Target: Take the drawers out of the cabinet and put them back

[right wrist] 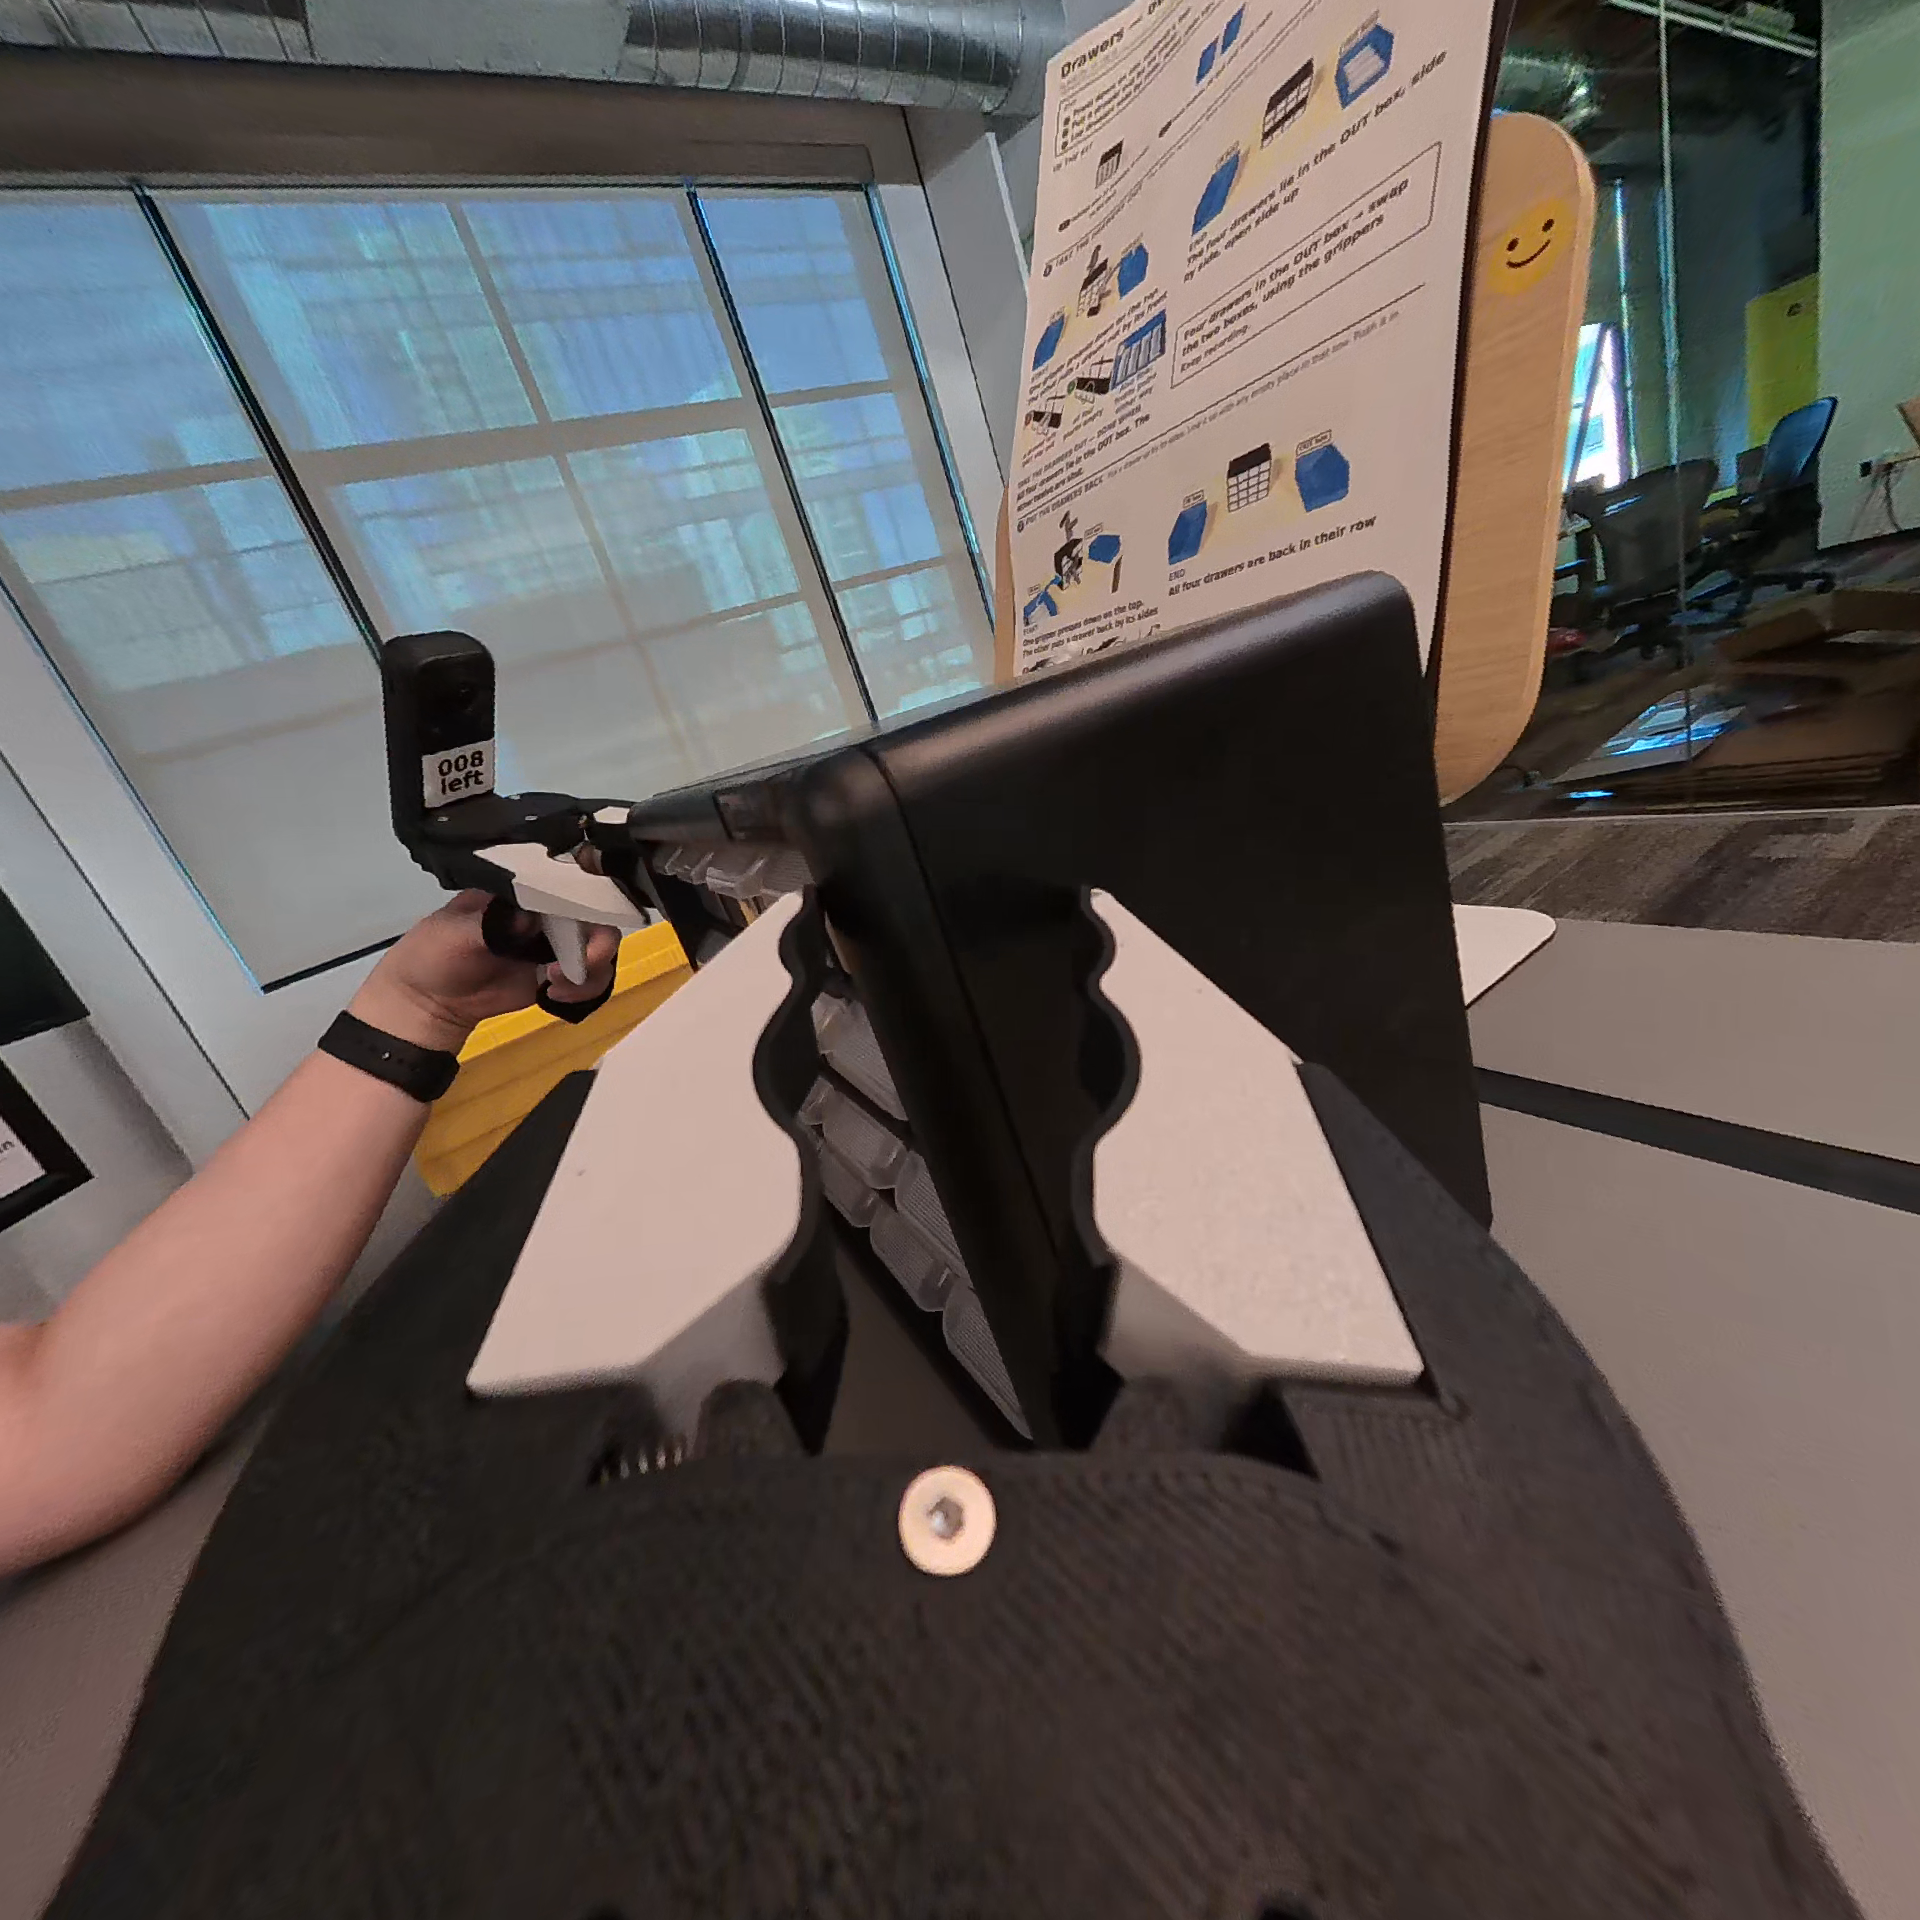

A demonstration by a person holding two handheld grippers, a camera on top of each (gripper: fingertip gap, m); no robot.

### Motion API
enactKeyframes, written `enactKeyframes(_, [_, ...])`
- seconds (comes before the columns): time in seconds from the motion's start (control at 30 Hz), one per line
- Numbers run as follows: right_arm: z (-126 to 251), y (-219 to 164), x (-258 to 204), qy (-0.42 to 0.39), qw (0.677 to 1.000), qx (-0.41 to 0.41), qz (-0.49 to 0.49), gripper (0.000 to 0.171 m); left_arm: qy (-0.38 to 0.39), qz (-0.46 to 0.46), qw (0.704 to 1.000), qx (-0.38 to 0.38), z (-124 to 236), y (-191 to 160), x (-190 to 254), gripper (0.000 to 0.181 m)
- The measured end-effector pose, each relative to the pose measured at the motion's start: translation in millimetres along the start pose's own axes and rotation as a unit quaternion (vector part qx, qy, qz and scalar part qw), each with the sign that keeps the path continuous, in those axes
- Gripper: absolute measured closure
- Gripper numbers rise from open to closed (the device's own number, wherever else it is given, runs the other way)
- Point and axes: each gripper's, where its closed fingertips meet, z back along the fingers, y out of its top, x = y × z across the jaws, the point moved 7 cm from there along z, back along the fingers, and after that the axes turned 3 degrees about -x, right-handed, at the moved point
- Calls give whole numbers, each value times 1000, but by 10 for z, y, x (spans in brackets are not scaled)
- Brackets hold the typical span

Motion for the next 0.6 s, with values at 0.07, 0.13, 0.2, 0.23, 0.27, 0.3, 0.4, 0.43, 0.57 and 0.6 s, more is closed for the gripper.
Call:
enactKeyframes(0.07, [-3,0,18,3,1000,2,-7,125,-2,11,1000,-1,-2,11,2,107])
enactKeyframes(0.13, [-4,3,29,4,1000,0,-10,124,-7,16,1000,3,1,10,2,107])
enactKeyframes(0.2, [0,14,17,-3,1000,-4,-3,125,-4,16,1000,2,16,13,-13,109])
enactKeyframes(0.23, [9,26,15,-20,1000,-11,3,122,5,18,1000,3,40,34,-35,115])
enactKeyframes(0.27, [33,54,8,-52,998,-14,14,115,21,22,1000,9,83,74,-63,123])
enactKeyframes(0.3, [73,96,-18,-89,995,-12,35,109,36,30,999,19,145,129,-80,114])
enactKeyframes(0.4, [153,223,-155,-219,966,-34,135,93,66,72,994,56,407,343,-49,102])
enactKeyframes(0.43, [139,267,-263,-231,956,-35,175,97,63,88,992,66,484,408,-7,97])
enactKeyframes(0.57, [75,376,-638,-240,935,-32,260,97,37,112,987,111,651,630,207,85])
enactKeyframes(0.6, [98,394,-631,-281,923,-31,260,97,50,110,986,113,666,664,232,85])
